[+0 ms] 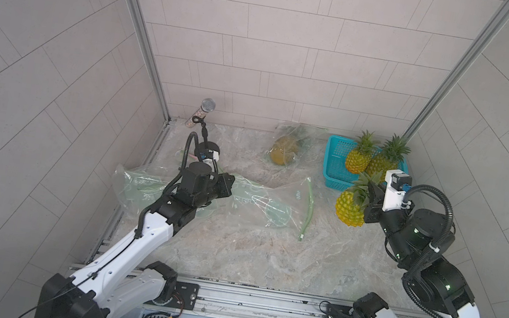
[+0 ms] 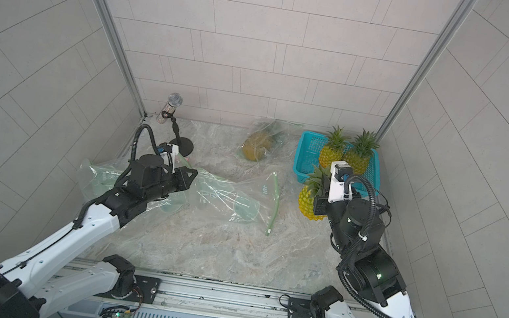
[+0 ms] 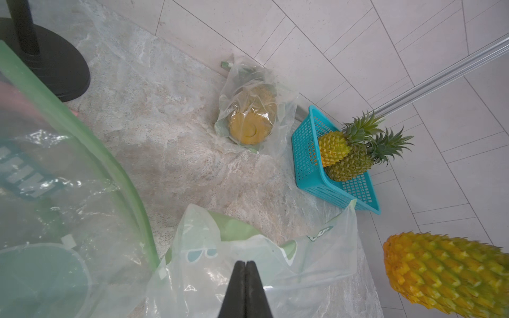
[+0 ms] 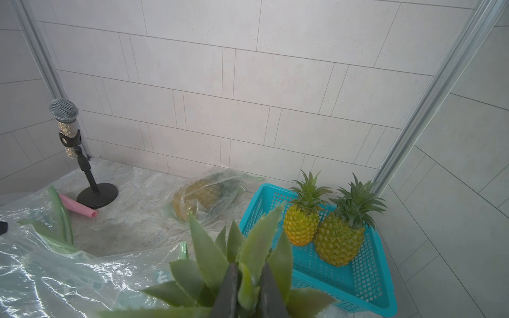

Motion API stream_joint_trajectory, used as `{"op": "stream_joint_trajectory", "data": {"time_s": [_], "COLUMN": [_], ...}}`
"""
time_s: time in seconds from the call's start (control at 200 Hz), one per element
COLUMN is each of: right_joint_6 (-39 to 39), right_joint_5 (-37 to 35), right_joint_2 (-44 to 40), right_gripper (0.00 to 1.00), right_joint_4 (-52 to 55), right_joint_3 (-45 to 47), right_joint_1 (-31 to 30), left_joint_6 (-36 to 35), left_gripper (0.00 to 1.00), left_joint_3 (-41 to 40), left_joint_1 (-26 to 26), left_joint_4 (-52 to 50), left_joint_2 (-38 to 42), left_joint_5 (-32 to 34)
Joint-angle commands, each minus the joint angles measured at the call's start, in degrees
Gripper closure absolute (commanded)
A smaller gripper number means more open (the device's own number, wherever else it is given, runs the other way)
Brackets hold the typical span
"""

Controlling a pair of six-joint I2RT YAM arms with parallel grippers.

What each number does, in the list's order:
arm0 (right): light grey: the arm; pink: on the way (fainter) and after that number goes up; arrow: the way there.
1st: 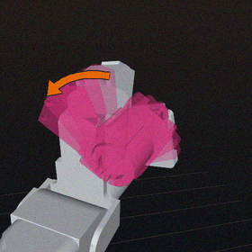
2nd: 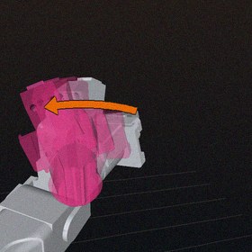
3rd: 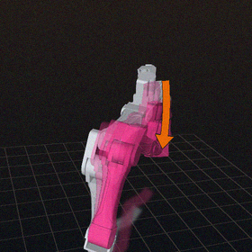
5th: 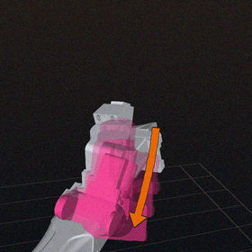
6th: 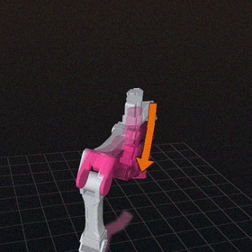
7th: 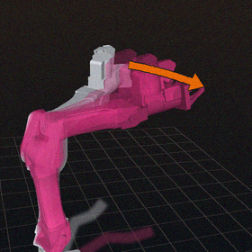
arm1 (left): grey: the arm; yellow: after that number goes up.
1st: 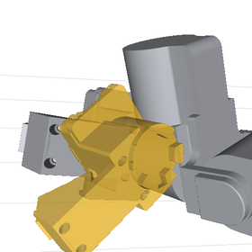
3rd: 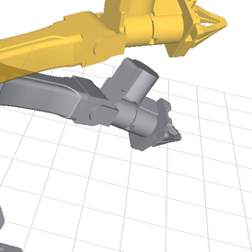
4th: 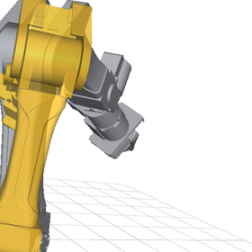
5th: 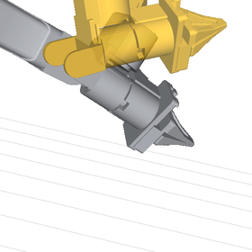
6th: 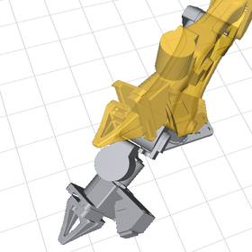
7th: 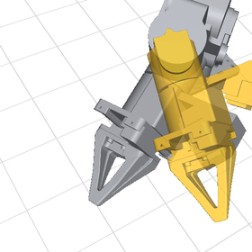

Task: Open the zip-top bag and take out the pineapple
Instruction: Place the zipper food storage bag at the center of the board.

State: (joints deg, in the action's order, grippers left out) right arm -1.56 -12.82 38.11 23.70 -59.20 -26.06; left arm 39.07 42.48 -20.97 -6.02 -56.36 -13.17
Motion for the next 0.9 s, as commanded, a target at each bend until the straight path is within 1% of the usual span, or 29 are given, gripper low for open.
{"op": "stream_joint_trajectory", "data": {"time_s": [0.0,0.115,0.21,0.275,0.295,0.465,0.58,0.68,0.761,0.896], "right_joint_6": [0.56,-1.46,-2.66,-2.76,-2.79,-2.84,-4.27,-6.01,-7.24,-8.10], "right_joint_5": [3.70,9.82,14.54,16.17,16.53,19.51,23.09,26.97,29.59,31.15], "right_joint_2": [0.51,2.59,4.36,5.66,6.01,9.99,13.34,16.57,18.69,21.40], "right_gripper": [1.00,1.00,1.00,1.00,1.00,1.00,1.00,1.00,1.00,1.00], "right_joint_4": [-5.18,-4.88,-4.83,-4.80,-4.77,-4.63,-4.91,-5.88,-7.04,-8.40], "right_joint_3": [-3.22,-4.59,-6.34,-7.89,-8.41,-12.34,-14.71,-16.65,-17.69,-19.55], "right_joint_1": [3.13,8.92,13.03,14.88,15.46,19.47,22.86,25.44,26.56,27.41], "left_joint_6": [0.55,1.60,2.06,2.06,3.66,5.76,7.61,9.82,11.62,13.94], "left_gripper": [1.00,1.00,1.00,1.00,1.00,1.00,1.00,1.00,1.00,1.00], "left_joint_3": [1.73,1.90,1.91,1.75,1.65,1.47,1.55,0.95,0.75,2.22], "left_joint_1": [0.26,-0.89,-2.65,-4.08,-4.69,-10.31,-14.60,-18.80,-21.94,-26.23], "left_joint_4": [2.22,3.34,3.59,3.80,4.14,6.37,8.03,10.40,13.63,17.61], "left_joint_2": [-1.33,-3.39,-4.84,-5.78,-6.09,-10.10,-13.24,-15.34,-17.44,-22.31], "left_joint_5": [-3.02,-5.40,-5.23,-4.47,-4.23,-1.24,2.00,8.03,11.63,15.80]}}
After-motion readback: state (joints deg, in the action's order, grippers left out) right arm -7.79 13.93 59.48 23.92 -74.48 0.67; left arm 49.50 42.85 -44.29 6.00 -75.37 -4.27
